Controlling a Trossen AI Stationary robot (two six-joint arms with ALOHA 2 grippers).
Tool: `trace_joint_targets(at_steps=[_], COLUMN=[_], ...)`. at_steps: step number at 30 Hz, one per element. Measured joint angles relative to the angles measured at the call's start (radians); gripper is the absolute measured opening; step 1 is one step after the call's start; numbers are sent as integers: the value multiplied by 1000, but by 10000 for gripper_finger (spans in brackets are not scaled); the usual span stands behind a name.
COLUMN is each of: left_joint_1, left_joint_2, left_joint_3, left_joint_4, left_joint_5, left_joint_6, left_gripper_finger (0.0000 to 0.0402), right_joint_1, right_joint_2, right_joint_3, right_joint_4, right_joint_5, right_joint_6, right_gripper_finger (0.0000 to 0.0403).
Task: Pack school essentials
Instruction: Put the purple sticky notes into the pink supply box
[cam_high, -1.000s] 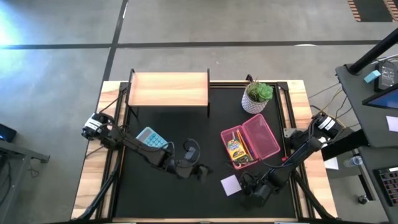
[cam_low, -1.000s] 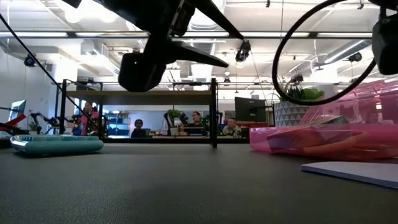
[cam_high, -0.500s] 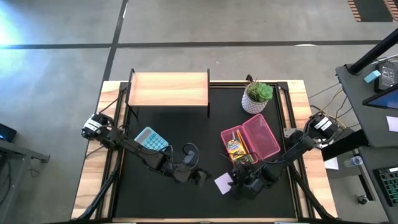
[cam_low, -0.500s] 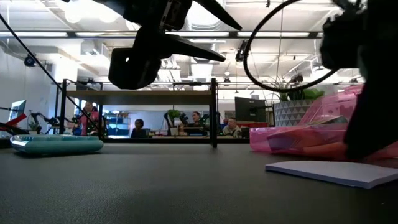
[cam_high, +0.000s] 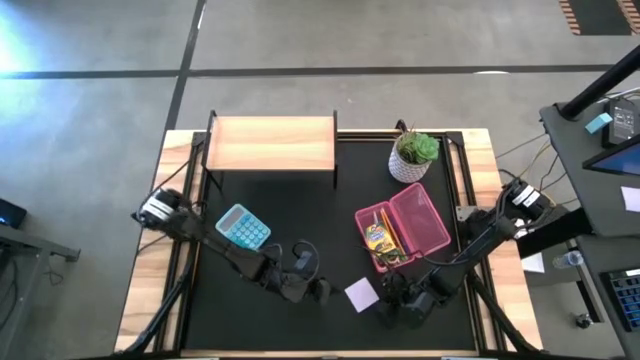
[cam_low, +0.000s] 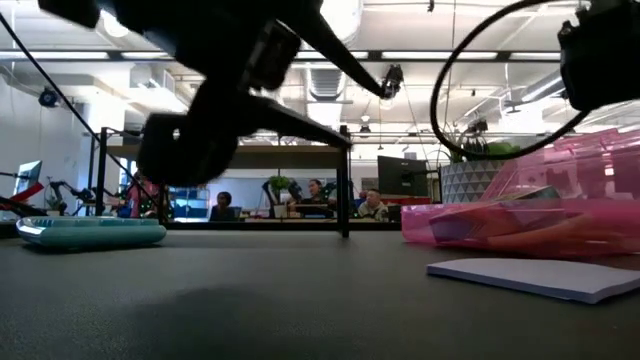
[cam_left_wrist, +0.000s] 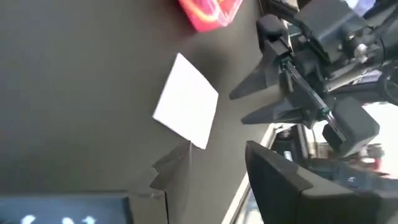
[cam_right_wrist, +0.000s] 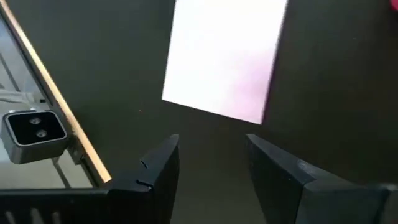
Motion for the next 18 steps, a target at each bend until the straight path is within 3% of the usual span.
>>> trace_joint_targets(at_steps=[6, 13, 18], left_joint_1=[-3, -3, -1], left_joint_2=[102, 181, 226], left_joint_3=[7, 63, 114], left_joint_4=[199, 181, 142], left_joint_5=[6, 7, 19], left_joint_6=[-27, -90, -100], left_gripper_finger=[136, 136, 136], right_joint_1=[19, 66, 70], right_joint_2=[0, -1, 0], right_joint_3=[0, -2, -31], right_joint_4=[-10, -8, -9], right_joint_5=[1, 6, 51], right_joint_6=[52, 66, 165], right_gripper_finger=[172, 184, 185])
